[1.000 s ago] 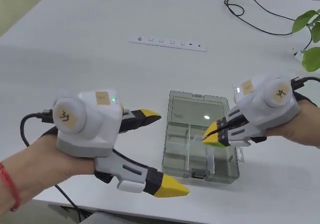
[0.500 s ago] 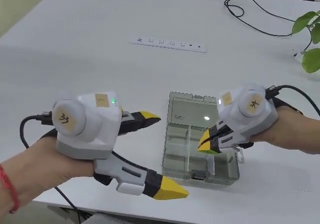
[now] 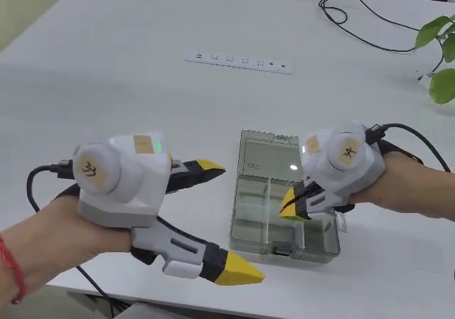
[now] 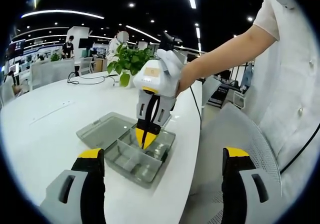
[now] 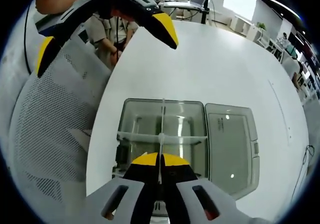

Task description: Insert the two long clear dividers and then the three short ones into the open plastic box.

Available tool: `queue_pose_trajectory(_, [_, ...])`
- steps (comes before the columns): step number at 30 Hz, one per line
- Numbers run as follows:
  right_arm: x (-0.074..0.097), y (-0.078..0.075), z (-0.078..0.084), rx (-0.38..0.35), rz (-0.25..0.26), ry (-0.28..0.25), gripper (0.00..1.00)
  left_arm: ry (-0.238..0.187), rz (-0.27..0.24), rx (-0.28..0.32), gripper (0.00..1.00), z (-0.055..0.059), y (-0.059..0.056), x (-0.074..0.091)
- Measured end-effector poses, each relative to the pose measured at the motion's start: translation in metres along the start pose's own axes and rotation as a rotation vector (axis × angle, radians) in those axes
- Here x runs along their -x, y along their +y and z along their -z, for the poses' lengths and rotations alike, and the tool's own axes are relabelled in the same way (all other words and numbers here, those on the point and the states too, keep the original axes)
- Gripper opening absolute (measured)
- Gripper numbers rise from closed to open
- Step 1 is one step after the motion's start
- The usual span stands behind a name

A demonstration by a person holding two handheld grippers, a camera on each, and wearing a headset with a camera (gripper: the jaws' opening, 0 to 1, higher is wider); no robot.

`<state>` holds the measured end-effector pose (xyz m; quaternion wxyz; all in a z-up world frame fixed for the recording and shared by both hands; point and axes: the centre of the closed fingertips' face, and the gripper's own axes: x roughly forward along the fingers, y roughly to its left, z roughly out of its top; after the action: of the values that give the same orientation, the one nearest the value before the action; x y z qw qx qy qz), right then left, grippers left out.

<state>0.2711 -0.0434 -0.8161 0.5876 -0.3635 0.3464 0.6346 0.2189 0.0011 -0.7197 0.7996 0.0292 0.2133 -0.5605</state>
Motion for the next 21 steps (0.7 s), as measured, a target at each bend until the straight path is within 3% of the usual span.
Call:
queue_pose_trajectory(4, [0.002,-0.001,-0.002,-0.014,0.017,-0.007,0.04,0.000,-0.001,0.002,1.00,0.001,0.000,0.000])
queue_pose_trajectory(7, [0.011,-0.006,-0.010,-0.088,0.034,-0.073,0.10,-0.002,-0.005,0.008,1.00,0.001,0.001,0.001])
queue_pose_trajectory(16, [0.053,-0.017,-0.016,-0.200,0.085,-0.212,0.16,0.010,-0.009,0.018,1.00,0.006,0.001,0.001])
queue_pose_trajectory(21, [0.072,-0.023,0.002,-0.213,0.122,-0.214,0.18,0.015,-0.013,0.025,1.00,0.009,0.001,0.001])
